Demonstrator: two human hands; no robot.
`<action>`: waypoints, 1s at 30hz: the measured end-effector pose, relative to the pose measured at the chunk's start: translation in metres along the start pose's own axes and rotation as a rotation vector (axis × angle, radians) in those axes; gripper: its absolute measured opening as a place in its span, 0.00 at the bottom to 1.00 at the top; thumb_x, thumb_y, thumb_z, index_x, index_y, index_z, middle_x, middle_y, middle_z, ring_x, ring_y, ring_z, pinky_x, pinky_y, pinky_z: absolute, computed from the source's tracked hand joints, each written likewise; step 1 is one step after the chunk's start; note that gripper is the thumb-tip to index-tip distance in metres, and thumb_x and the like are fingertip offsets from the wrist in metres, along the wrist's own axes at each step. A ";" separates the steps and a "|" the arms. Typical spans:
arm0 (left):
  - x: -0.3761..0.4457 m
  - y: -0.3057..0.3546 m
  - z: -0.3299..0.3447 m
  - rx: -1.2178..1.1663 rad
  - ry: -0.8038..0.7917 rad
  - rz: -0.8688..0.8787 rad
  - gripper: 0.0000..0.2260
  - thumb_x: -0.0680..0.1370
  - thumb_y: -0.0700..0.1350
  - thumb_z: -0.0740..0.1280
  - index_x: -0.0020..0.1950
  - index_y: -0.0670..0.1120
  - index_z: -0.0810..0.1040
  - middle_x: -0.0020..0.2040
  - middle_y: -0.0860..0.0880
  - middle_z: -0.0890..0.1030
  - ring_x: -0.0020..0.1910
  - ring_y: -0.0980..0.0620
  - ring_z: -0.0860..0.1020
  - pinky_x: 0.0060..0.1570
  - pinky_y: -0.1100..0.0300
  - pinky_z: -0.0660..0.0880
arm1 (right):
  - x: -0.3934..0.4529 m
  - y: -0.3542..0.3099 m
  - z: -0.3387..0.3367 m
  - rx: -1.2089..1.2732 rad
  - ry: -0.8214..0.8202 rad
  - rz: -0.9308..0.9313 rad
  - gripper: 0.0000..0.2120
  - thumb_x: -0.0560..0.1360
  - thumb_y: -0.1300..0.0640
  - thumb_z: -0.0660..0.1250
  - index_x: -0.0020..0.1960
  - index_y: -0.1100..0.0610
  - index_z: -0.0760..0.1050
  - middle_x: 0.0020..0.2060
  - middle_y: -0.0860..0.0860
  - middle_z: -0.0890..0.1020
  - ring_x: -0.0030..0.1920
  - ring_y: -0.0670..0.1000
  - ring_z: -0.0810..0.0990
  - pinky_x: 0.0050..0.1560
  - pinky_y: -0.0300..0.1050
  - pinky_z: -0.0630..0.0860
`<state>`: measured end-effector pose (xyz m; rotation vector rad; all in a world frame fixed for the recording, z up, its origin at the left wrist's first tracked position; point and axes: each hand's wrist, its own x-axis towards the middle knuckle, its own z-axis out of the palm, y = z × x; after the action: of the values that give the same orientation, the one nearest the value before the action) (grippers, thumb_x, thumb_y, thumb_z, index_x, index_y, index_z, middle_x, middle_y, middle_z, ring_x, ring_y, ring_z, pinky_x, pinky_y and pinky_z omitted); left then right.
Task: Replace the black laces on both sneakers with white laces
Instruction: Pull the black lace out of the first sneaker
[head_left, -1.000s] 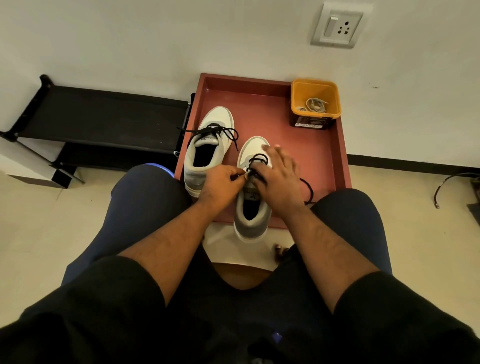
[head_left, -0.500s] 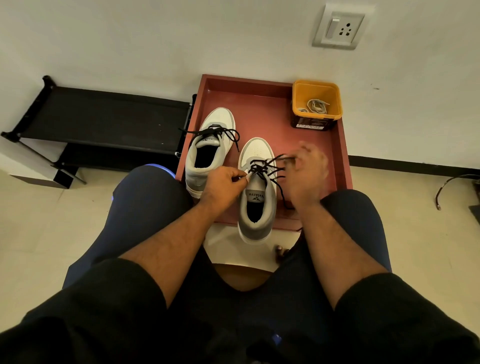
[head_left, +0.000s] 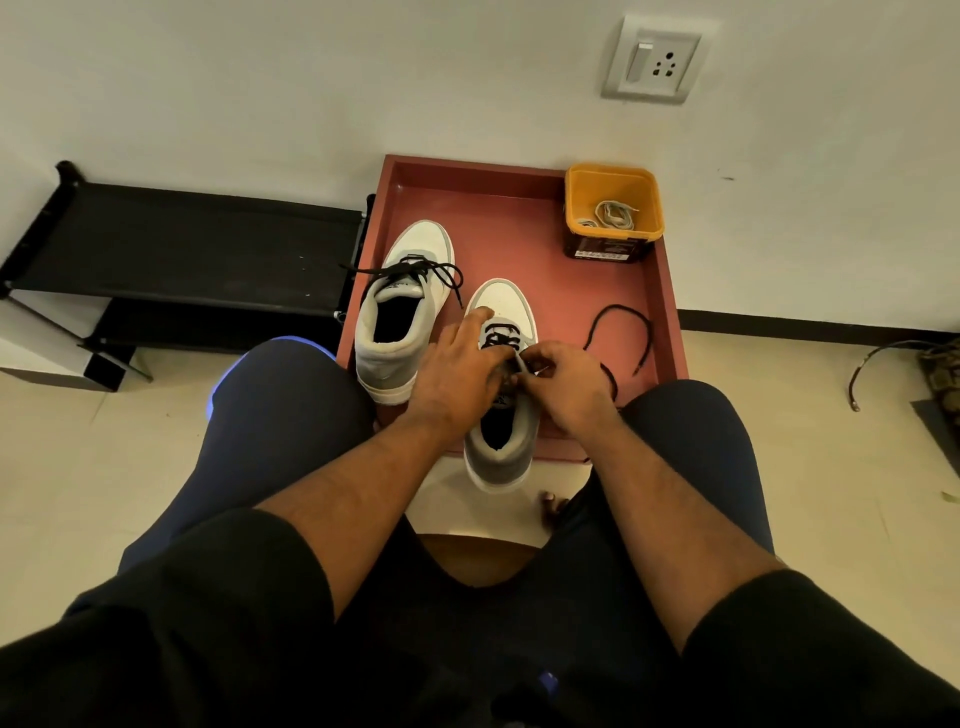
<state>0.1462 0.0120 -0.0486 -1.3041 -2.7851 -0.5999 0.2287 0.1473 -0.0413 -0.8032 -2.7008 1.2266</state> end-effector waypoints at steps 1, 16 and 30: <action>0.001 0.001 -0.001 0.011 0.005 0.000 0.09 0.77 0.47 0.67 0.56 0.49 0.81 0.71 0.44 0.68 0.63 0.41 0.70 0.57 0.44 0.73 | -0.001 -0.001 0.000 0.021 0.001 -0.005 0.09 0.72 0.57 0.73 0.52 0.54 0.82 0.45 0.47 0.83 0.43 0.45 0.79 0.42 0.33 0.74; 0.002 0.000 -0.003 -0.026 0.054 -0.040 0.11 0.77 0.48 0.67 0.58 0.48 0.79 0.74 0.45 0.63 0.66 0.43 0.67 0.64 0.50 0.68 | 0.004 0.000 0.003 0.076 0.022 -0.052 0.08 0.73 0.60 0.70 0.51 0.54 0.84 0.42 0.44 0.84 0.44 0.42 0.80 0.46 0.34 0.76; 0.003 -0.004 -0.014 -0.041 -0.021 -0.160 0.11 0.78 0.51 0.66 0.59 0.51 0.78 0.77 0.45 0.56 0.77 0.40 0.51 0.71 0.43 0.56 | 0.004 -0.003 0.000 0.035 0.023 -0.030 0.08 0.73 0.60 0.70 0.51 0.54 0.84 0.41 0.44 0.82 0.42 0.42 0.79 0.48 0.36 0.76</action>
<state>0.1393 0.0070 -0.0367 -1.1067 -2.9297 -0.6567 0.2237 0.1471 -0.0397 -0.7650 -2.6557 1.2471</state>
